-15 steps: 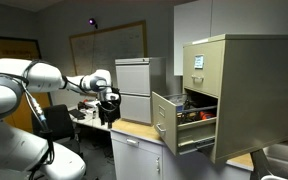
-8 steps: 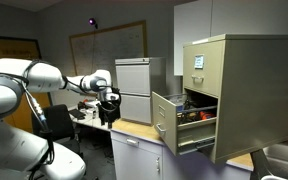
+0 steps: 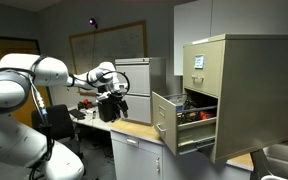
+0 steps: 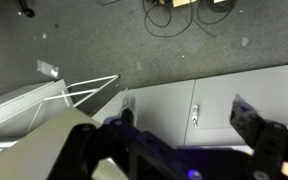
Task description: Close the open drawer on the right filing cabinet
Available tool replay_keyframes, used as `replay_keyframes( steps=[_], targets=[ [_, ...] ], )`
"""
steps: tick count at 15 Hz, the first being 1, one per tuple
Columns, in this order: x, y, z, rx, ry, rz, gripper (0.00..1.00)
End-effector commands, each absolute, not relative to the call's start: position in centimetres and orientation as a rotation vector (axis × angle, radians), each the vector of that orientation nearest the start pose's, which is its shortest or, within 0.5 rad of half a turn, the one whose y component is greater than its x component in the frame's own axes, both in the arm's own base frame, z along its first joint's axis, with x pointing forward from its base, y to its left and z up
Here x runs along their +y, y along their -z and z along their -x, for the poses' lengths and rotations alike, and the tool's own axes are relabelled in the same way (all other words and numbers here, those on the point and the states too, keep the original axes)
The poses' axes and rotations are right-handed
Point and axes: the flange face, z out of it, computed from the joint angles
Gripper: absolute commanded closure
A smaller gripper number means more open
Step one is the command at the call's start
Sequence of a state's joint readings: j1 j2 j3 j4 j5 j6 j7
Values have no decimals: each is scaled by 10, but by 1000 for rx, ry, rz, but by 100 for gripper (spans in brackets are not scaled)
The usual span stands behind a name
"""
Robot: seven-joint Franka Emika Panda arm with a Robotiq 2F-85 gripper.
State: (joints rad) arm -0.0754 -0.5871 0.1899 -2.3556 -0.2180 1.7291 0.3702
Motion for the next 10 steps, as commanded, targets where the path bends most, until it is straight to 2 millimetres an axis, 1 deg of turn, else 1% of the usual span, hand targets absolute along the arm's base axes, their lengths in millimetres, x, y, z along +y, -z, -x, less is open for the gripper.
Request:
replay_keyframes(
  steps=[1, 3, 4, 5, 6, 7, 8, 9, 10],
  targets=[
    [20, -572, -423, 405, 168, 3542, 34],
    [20, -581, -452, 365, 261, 3596, 49],
    [19, -581, -470, 337, 303, 3610, 58],
    [17, -579, -486, 316, 335, 3625, 65],
    [14, -572, -507, 287, 350, 3645, 72],
    [11, -565, -524, 263, 363, 3665, 81],
    [4, -557, -542, 242, 368, 3692, 88],
    [-5, -548, -561, 214, 363, 3719, 96],
    [-14, -541, -578, 197, 370, 3745, 99]
  ],
)
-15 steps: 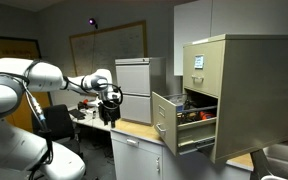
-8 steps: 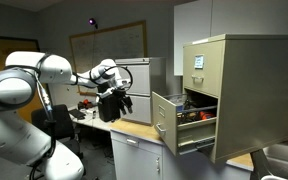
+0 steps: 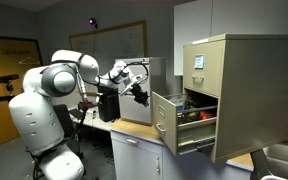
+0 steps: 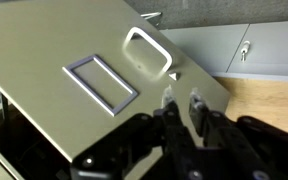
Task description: Close the open drawer on the right filing cabinet
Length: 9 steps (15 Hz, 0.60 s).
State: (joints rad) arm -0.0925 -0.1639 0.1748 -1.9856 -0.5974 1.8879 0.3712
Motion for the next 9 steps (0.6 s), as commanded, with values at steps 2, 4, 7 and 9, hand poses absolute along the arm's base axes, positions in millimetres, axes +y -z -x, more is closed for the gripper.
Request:
replay_keyframes(
  steps=[2, 4, 7, 9],
  targets=[
    [-41, -530, -614, -109, -260, -2430, 100],
    [-61, -525, -637, -100, -251, -2364, 100],
    [-84, -528, -663, -83, -276, -2257, 100],
    [-106, -531, -681, -109, -298, -2208, 100]
  ],
)
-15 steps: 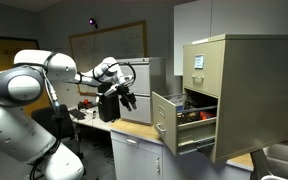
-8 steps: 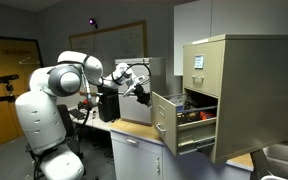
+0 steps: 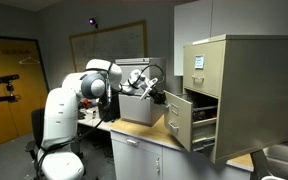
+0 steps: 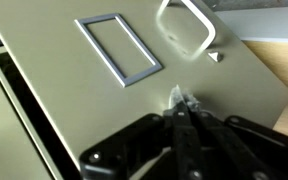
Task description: Close the open drawer on the right filing cabinet
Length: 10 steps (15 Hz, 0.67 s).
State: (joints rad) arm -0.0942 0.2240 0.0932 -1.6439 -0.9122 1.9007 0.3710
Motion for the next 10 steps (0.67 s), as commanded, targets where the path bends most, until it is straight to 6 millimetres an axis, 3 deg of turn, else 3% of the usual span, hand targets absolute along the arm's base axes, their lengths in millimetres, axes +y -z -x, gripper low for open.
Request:
replay_keyframes(
  steps=[1, 6, 10],
  targets=[
    [-113, -534, -689, -126, -310, -2186, 100],
    [-161, -549, -707, -253, -300, -2285, 100],
    [-189, -563, -708, -413, -279, -2422, 100]
  ],
)
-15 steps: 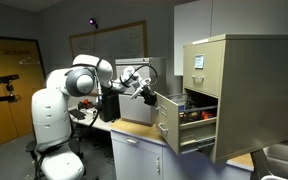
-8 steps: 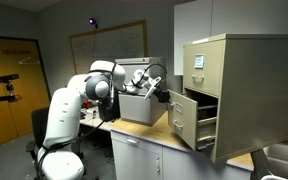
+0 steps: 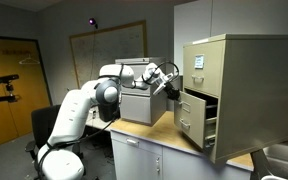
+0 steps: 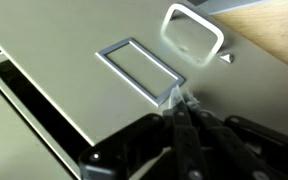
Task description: Close the open drawer on the right filing cabinet
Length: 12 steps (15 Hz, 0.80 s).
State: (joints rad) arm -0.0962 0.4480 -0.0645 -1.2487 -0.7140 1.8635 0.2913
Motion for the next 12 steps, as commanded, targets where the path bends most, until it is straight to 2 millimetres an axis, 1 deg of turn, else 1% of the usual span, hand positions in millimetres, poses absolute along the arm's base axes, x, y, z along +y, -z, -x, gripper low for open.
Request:
replay_keyframes(
  steps=[1, 2, 3, 4, 5, 6, 7, 8, 9, 12],
  targets=[
    [-195, -562, -705, -458, -231, -2451, 100],
    [-203, -564, -704, -494, -210, -2457, 100],
    [-207, -565, -704, -516, -204, -2510, 100],
    [-210, -563, -699, -641, -162, -2528, 100],
    [-214, -563, -693, -664, -85, -2542, 100],
    [-226, -567, -694, -695, -108, -2511, 100],
    [-243, -571, -694, -731, -140, -2481, 100],
    [-256, -568, -691, -769, -126, -2477, 100],
    [-265, -569, -695, -775, -194, -2464, 100],
    [-273, -565, -705, -804, -280, -2457, 100]
  ],
)
